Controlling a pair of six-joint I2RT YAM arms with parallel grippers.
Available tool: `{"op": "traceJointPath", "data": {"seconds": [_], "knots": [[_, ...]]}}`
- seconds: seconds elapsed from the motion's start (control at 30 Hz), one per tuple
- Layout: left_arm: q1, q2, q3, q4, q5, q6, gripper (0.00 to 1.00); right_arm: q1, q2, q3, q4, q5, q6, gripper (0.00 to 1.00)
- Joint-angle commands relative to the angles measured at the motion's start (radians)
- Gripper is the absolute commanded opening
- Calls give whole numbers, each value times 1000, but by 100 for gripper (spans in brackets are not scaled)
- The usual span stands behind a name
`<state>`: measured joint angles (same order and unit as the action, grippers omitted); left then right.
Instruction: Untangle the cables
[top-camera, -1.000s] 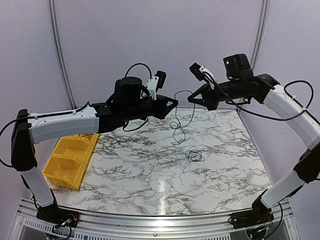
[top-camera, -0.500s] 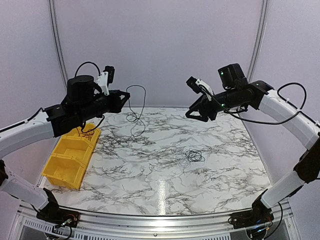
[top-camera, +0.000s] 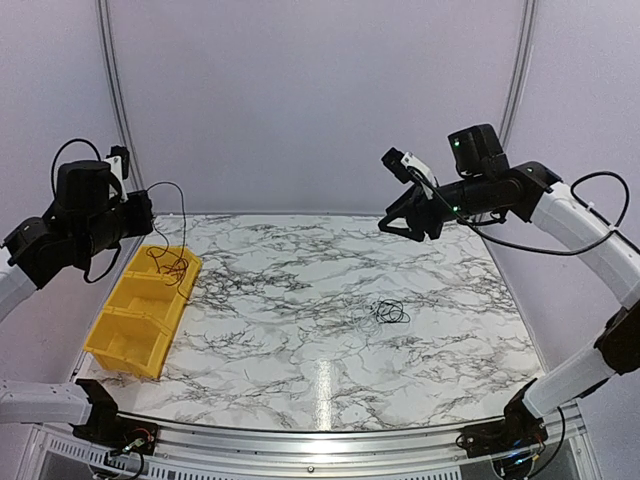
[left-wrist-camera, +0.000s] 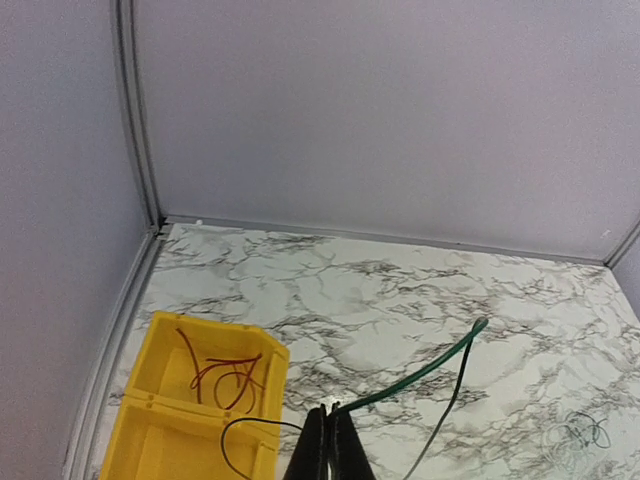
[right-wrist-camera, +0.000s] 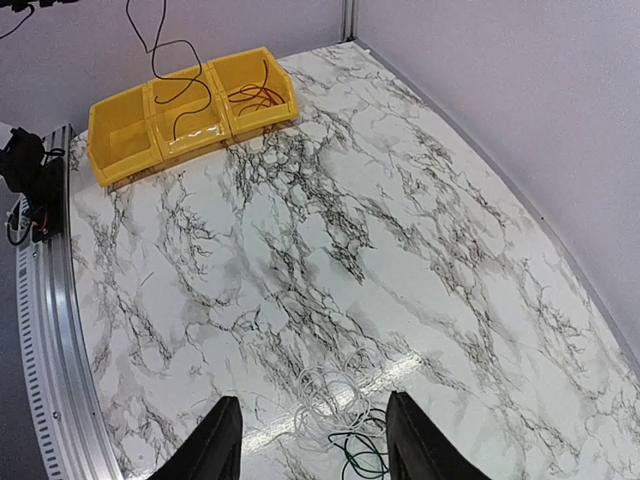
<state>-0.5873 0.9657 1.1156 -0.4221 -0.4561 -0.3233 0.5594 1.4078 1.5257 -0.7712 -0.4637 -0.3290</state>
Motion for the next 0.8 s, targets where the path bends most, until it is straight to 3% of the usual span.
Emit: {"op": "traceJointPath", "data": {"seconds": [0.0,0.5,0.77], "knots": [[51,-18,-7,-159,-124,4,0,11,-11,-11,0,5,-5,49],[220,8,-152,-203,-189,-92,0,11,-42,-58,2,27,-11,50],[309,10,-270,-81,-153,-88,0,10,-54,-75,6,36,-13,49]]}}
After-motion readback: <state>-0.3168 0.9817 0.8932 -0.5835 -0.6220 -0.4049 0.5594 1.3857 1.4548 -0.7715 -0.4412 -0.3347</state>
